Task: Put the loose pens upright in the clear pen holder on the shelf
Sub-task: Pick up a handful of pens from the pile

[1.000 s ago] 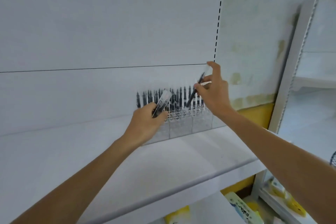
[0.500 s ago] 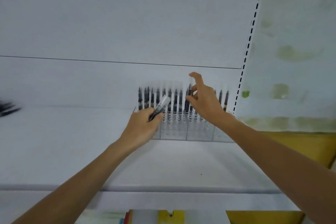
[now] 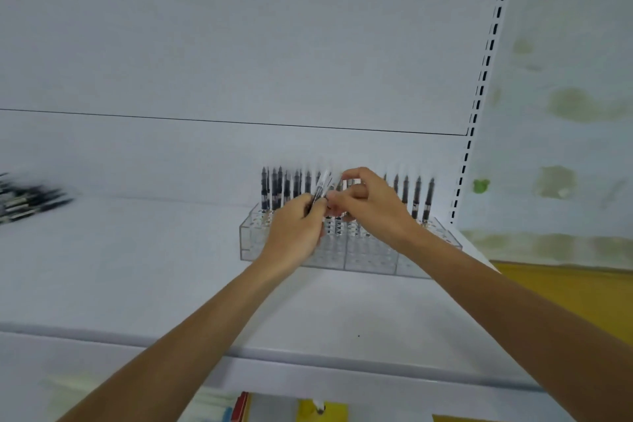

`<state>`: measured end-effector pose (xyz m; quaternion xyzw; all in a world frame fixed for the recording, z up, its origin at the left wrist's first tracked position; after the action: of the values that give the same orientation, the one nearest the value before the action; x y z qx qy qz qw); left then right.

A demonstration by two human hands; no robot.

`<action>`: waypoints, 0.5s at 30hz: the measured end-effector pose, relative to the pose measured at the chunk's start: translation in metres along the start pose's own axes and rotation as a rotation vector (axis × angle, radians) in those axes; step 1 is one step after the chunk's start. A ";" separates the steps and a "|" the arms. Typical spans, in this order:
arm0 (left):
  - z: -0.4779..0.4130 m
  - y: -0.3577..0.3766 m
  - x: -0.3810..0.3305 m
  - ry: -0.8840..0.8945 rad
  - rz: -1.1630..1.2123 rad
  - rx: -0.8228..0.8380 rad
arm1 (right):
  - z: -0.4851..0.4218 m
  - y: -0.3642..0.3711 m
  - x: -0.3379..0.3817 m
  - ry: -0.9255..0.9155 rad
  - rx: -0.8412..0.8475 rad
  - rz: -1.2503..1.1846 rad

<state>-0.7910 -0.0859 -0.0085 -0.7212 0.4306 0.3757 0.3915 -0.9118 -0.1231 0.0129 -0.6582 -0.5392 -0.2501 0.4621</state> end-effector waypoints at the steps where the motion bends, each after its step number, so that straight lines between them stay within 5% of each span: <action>1: 0.000 0.004 -0.001 -0.009 0.021 0.008 | 0.000 -0.001 0.001 0.021 -0.003 -0.068; 8: 0.006 0.015 -0.001 0.010 0.012 0.086 | -0.009 -0.041 0.008 0.059 -0.228 -0.314; 11: 0.008 0.009 0.004 0.068 -0.079 0.087 | -0.018 -0.073 0.016 -0.103 -0.421 -0.114; 15: 0.006 -0.003 0.009 0.125 -0.193 0.042 | -0.023 -0.077 0.020 -0.333 -0.444 0.186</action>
<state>-0.7861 -0.0826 -0.0185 -0.7730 0.3903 0.2815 0.4133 -0.9742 -0.1340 0.0656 -0.8220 -0.4768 -0.2070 0.2328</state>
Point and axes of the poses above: each hand's wrist, its own z-axis away from the middle knuckle, its own y-axis out of the palm, x = y × z, the point moved 6 cm from there along -z, towards the middle knuckle, and after that the axes turned 5 degrees about -x, right-handed, at the moved point
